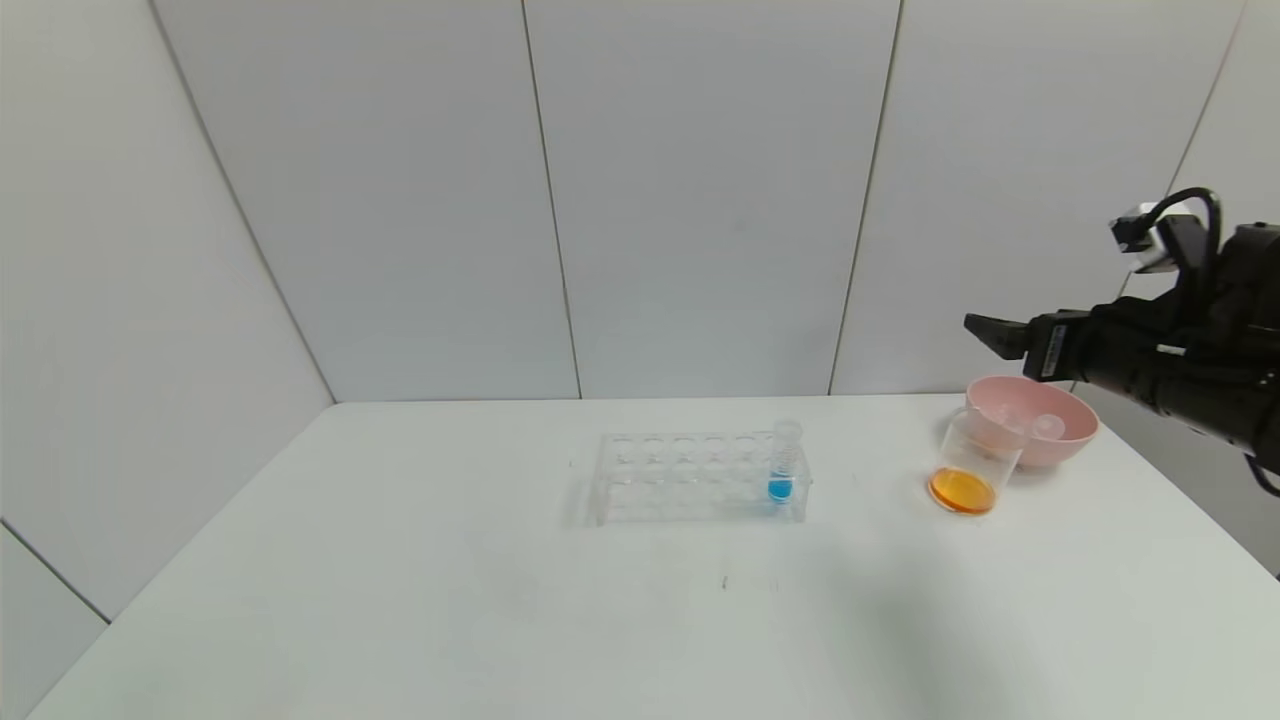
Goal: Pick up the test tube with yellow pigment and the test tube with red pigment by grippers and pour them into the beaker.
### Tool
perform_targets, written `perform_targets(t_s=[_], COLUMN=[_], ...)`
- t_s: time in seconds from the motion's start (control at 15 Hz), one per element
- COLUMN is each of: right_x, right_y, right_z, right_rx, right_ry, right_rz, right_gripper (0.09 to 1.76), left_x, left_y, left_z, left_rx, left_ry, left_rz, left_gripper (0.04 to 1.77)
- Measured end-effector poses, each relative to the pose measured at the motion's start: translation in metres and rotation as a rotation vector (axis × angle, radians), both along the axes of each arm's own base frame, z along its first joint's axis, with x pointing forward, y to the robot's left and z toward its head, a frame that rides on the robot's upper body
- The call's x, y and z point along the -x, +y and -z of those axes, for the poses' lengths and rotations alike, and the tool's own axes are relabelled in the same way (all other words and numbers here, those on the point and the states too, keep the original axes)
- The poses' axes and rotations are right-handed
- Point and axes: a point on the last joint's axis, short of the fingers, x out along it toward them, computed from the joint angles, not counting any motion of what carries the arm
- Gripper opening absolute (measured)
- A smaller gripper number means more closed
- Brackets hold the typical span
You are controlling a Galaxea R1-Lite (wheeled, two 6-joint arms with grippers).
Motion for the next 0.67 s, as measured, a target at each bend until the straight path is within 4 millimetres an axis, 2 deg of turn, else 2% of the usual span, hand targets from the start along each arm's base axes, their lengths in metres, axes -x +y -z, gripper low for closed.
perform_targets(t_s=[0.2, 0.4, 0.67], right_x=[0.049, 0.109, 0.189], right_y=[-0.006, -0.011, -0.023], right_z=[-0.023, -0.052, -0.070], right_rx=[-0.002, 0.004, 0.030], right_ry=[-0.073, -0.184, -0.240], right_rz=[0.011, 0.020, 0.073], right_gripper=[1.70, 1.70, 1.70], left_x=[0.000, 0.000, 0.000], left_y=[0.000, 0.000, 0.000], left_z=[0.000, 0.000, 0.000], left_rx=[0.000, 0.000, 0.000], left_ry=[0.000, 0.000, 0.000], left_rz=[0.000, 0.000, 0.000], left_gripper=[1.72, 1.72, 1.72])
